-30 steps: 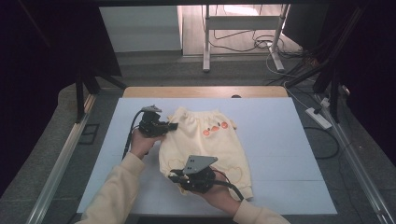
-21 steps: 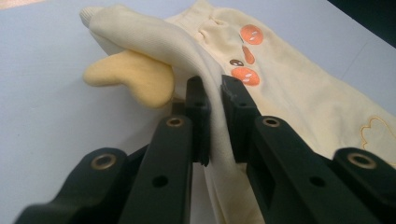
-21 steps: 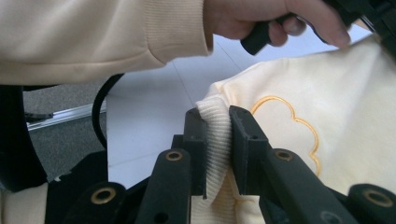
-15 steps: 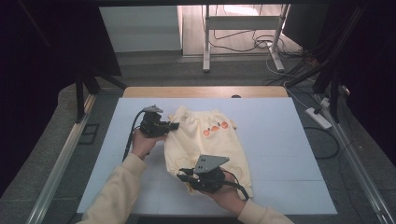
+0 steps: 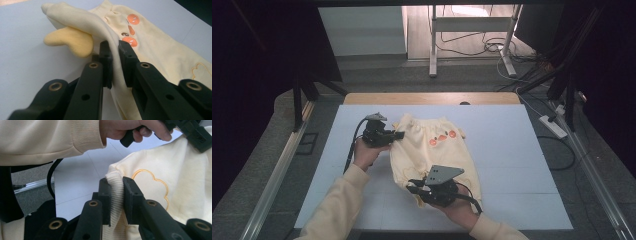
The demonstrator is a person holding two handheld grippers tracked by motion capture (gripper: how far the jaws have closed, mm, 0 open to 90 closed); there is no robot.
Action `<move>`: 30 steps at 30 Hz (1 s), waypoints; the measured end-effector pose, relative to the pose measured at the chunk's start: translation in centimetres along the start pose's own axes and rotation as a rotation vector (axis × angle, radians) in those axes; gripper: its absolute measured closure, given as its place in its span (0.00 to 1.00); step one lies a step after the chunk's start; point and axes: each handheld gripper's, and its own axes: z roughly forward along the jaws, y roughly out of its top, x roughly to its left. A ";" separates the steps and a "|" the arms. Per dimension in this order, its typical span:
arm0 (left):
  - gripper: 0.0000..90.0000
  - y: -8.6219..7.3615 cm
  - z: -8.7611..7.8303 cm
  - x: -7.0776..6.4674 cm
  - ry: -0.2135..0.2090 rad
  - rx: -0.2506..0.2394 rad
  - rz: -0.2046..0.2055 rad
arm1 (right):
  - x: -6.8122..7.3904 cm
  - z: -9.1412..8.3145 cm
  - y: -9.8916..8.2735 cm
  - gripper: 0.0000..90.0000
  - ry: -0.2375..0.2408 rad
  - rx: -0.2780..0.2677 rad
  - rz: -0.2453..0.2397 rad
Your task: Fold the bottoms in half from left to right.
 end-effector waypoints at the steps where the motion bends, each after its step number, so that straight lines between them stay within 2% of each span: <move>1: 0.91 0.0 0.0 0.0 -0.001 -0.001 0.000 | 0.0 -0.1 -0.1 0.86 -0.001 -0.002 0.004; 18: 0.91 0.3 0.4 -0.7 0.008 -0.007 0.024 | -0.6 -1.3 -0.7 0.86 -0.026 -0.004 0.027; 30: 0.91 0.7 0.8 -1.3 -0.011 -0.022 0.023 | -0.7 -2.1 -1.1 0.86 -0.039 -0.004 0.034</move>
